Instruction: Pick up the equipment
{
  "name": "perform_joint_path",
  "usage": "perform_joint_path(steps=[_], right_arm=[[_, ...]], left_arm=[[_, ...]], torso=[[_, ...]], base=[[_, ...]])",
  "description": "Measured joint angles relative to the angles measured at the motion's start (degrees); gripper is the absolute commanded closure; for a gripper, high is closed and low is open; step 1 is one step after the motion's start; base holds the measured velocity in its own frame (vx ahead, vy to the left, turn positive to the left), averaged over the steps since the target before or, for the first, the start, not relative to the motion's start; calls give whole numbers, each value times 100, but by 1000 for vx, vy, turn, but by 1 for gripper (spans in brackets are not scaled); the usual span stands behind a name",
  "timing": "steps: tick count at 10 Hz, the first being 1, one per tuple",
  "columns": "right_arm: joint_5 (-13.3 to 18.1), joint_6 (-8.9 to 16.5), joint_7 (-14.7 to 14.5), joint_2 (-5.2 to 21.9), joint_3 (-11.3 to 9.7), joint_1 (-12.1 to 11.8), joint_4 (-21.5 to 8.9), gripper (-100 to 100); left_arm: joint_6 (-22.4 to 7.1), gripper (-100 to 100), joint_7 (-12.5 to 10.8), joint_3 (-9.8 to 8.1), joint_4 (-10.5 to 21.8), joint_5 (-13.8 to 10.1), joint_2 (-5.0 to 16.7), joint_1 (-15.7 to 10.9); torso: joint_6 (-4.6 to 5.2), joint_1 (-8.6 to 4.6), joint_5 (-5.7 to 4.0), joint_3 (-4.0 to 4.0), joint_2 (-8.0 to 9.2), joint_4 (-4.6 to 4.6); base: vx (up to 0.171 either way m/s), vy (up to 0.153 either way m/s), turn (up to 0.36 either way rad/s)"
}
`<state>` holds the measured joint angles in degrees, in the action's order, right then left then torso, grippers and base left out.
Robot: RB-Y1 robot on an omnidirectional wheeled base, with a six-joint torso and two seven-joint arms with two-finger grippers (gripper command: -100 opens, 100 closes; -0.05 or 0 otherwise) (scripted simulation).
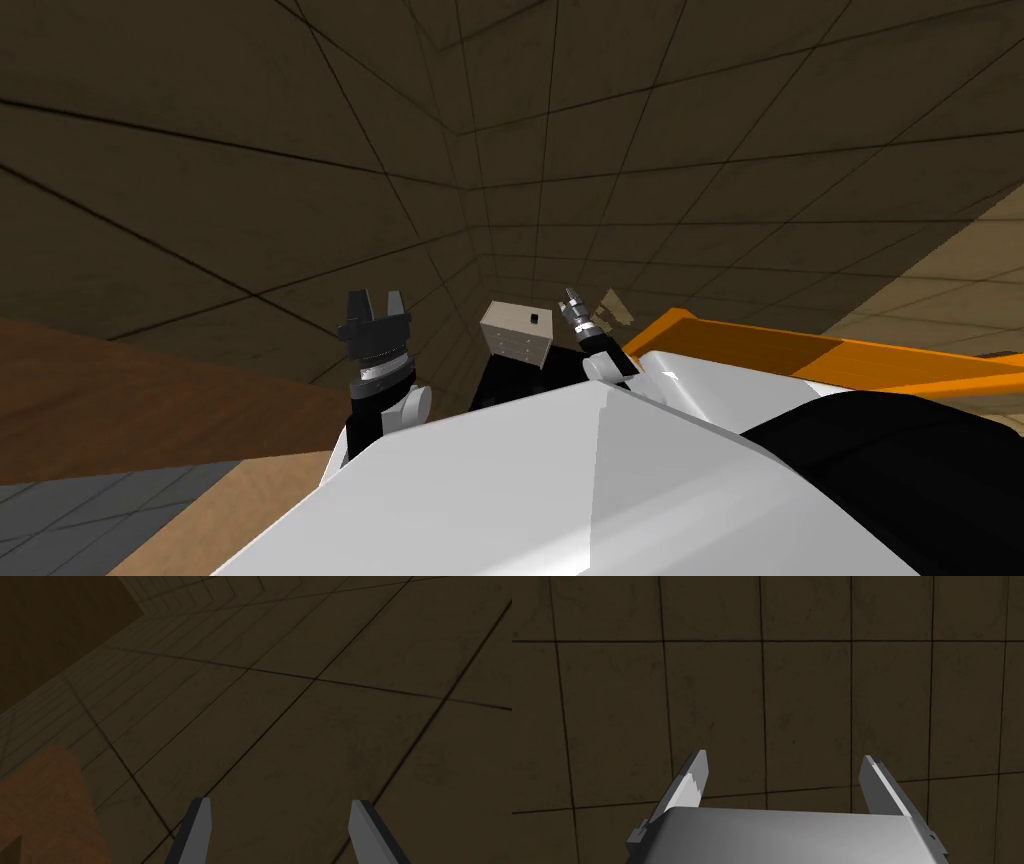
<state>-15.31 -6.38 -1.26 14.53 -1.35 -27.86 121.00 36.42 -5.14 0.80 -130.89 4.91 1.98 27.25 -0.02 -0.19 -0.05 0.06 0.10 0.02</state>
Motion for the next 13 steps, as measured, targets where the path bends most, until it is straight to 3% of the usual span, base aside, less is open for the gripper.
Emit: perform_joint_path(steps=[1,3,6,12,13], right_arm=[[-149,207,-44,190,-12,75,-146,-100],[-326,378,-90,445,-91,94,-442,-100],[-481,761,-241,593,-231,213,-741,-100],[-1031,1519,-483,1253,-543,301,-1381,-100],[-1121,1627,-521,1359,-598,404,-1583,-100]], left_arm=[[0,0,0,0,0,0,0,0],[0,0,0,0,0,0,0,0],[0,0,0,0,0,0,0,1],[0,0,0,0,0,0,0,0],[0,0,0,-1,0,0,0,2]], torso=[[0,-5,-1,1,1,1],[0,0,0,0,0,0],[4,7,1,-4,-7,-1],[0,3,0,-6,-11,-2],[6,1,0,-7,-14,-2]], base=[[-43,-41,91],[-42,-31,154],[-30,-22,188],[-22,-24,215],[-16,-20,241]])
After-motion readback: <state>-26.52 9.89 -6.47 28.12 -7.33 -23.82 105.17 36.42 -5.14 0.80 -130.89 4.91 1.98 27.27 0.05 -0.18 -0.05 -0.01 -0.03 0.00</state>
